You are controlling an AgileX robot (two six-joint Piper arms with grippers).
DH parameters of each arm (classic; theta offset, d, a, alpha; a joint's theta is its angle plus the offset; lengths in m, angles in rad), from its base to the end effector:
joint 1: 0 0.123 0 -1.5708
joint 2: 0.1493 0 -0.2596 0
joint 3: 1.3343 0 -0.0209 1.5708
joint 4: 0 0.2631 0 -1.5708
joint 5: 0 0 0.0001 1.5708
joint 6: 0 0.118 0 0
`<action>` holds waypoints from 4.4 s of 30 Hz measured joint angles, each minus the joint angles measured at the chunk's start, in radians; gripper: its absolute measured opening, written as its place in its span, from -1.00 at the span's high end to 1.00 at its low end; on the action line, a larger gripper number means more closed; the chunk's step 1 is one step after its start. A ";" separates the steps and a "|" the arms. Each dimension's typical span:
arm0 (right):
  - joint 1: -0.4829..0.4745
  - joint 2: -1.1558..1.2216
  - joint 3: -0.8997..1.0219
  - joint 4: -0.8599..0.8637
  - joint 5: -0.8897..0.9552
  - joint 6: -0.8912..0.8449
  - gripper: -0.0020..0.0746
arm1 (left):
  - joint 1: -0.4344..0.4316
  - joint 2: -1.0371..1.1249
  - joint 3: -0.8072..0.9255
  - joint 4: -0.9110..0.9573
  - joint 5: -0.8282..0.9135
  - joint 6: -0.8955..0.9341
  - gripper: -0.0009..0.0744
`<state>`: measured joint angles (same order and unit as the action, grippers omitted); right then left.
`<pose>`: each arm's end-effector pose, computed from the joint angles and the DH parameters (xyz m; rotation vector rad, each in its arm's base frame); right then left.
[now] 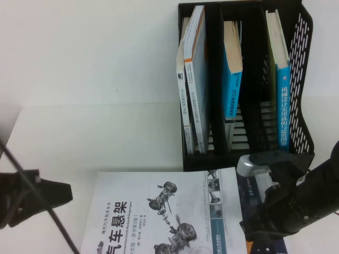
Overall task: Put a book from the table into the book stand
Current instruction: Push book with right arm
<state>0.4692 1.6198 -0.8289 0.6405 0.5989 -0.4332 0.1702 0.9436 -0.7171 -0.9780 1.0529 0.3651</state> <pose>0.2540 0.1734 0.1195 -0.5823 2.7668 0.6210 0.2055 -0.0510 0.2728 -0.1785 2.3559 -1.0330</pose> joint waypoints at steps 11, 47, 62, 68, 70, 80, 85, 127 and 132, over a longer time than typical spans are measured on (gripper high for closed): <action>0.007 0.000 0.000 -0.019 -0.022 0.000 0.93 | 0.020 0.281 -0.004 -0.070 0.068 0.152 0.99; -0.043 -0.169 0.000 0.225 0.057 -0.238 0.93 | 0.144 1.016 -0.101 -0.164 0.092 0.369 -0.52; -0.043 -0.118 0.000 0.243 0.052 -0.260 0.93 | 0.109 1.017 -0.101 -0.194 0.096 0.369 -0.60; -0.052 -0.118 0.000 0.155 -0.008 -0.159 0.93 | 0.128 0.942 -0.101 -0.188 0.098 0.369 -0.41; -0.071 -0.118 0.000 0.097 -0.010 -0.110 0.93 | 0.130 0.911 -0.101 -0.188 0.098 0.369 -0.33; -0.146 -0.118 0.000 0.025 0.019 -0.059 0.93 | 0.130 0.851 -0.101 -0.214 0.105 0.369 -0.21; -0.146 -0.115 0.000 -0.003 0.024 -0.056 0.93 | 0.130 0.851 -0.101 -0.232 0.105 0.369 -0.20; -0.121 0.082 -0.072 0.150 0.033 -0.211 0.93 | 0.081 0.893 -0.101 -0.245 0.105 0.393 -0.43; -0.121 0.082 -0.072 0.158 0.033 -0.213 0.93 | 0.081 0.936 -0.101 -0.256 0.105 0.399 -0.21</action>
<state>0.3483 1.7022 -0.9011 0.7982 0.6315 -0.6460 0.2509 1.8799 -0.8178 -1.2338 1.1582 0.7636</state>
